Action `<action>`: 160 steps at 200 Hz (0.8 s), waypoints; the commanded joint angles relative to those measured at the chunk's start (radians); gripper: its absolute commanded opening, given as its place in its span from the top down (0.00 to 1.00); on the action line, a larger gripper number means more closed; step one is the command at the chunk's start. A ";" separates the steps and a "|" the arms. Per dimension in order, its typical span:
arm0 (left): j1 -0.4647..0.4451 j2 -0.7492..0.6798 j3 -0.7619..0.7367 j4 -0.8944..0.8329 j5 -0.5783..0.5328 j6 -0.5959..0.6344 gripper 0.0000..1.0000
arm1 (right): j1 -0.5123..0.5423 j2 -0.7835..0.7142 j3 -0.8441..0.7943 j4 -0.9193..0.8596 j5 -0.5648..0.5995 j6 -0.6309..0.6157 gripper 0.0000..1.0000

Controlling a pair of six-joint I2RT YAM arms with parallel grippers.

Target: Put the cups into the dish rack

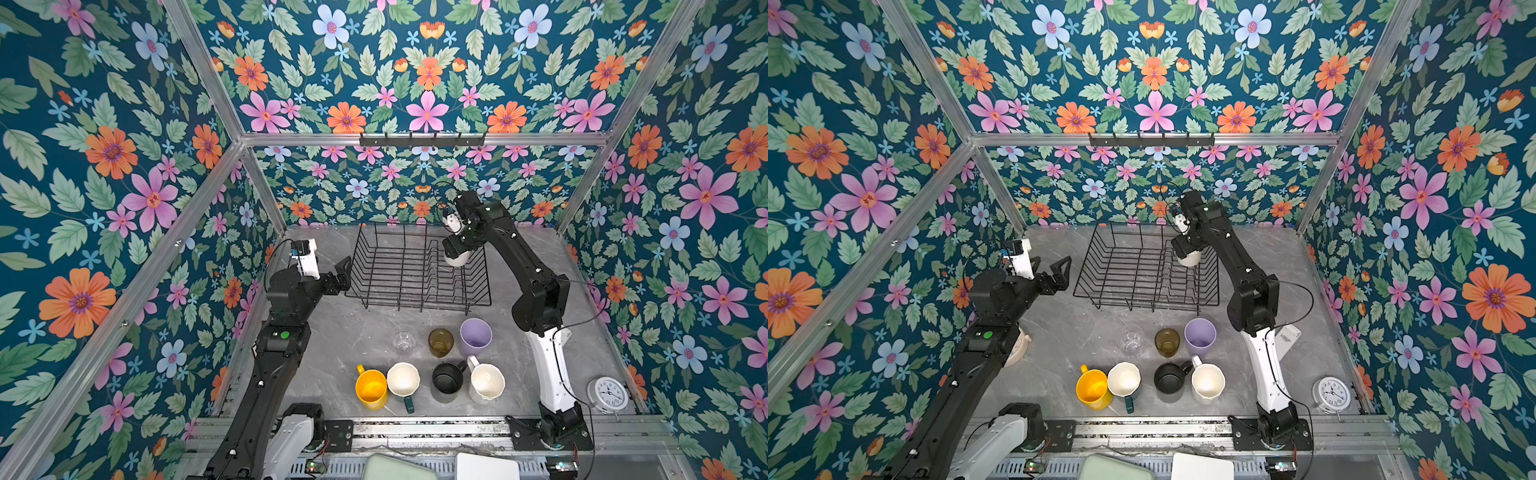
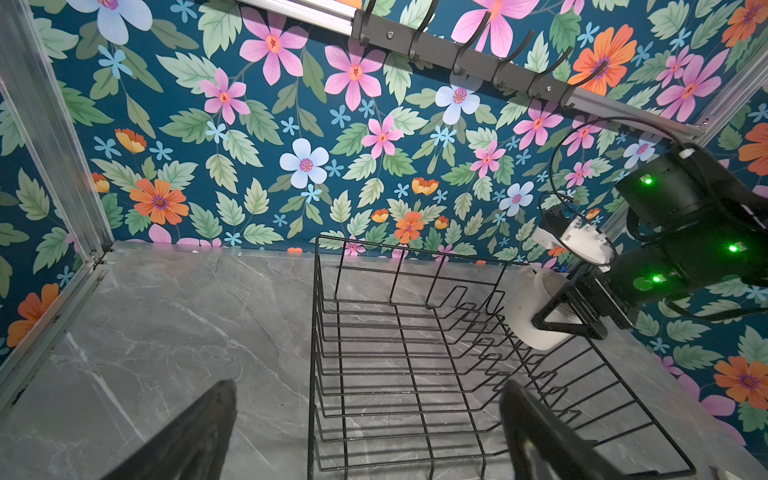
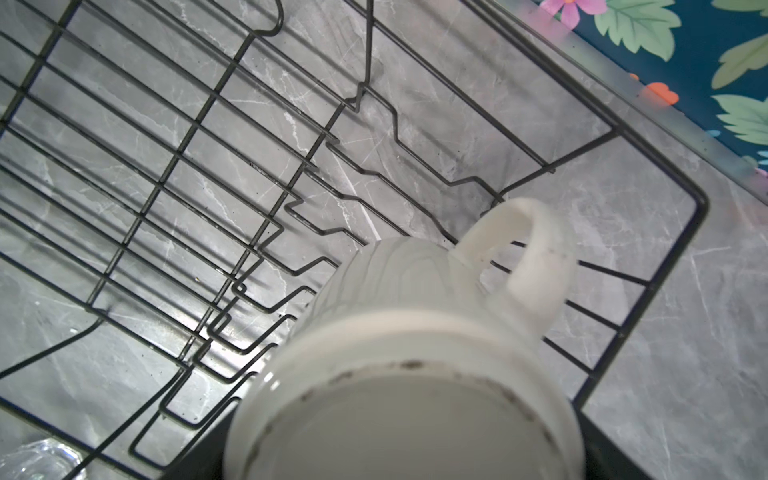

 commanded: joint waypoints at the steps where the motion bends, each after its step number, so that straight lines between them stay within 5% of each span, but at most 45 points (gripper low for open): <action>1: 0.001 0.001 -0.001 0.020 0.004 -0.002 0.00 | -0.014 -0.012 -0.008 0.046 -0.032 -0.049 0.55; 113: 0.001 0.004 0.001 0.017 -0.001 0.001 0.00 | -0.044 -0.009 -0.115 0.144 -0.118 -0.142 0.52; 160: 0.001 0.004 0.001 0.015 -0.001 0.002 0.00 | -0.044 0.015 -0.130 0.149 -0.069 -0.142 0.40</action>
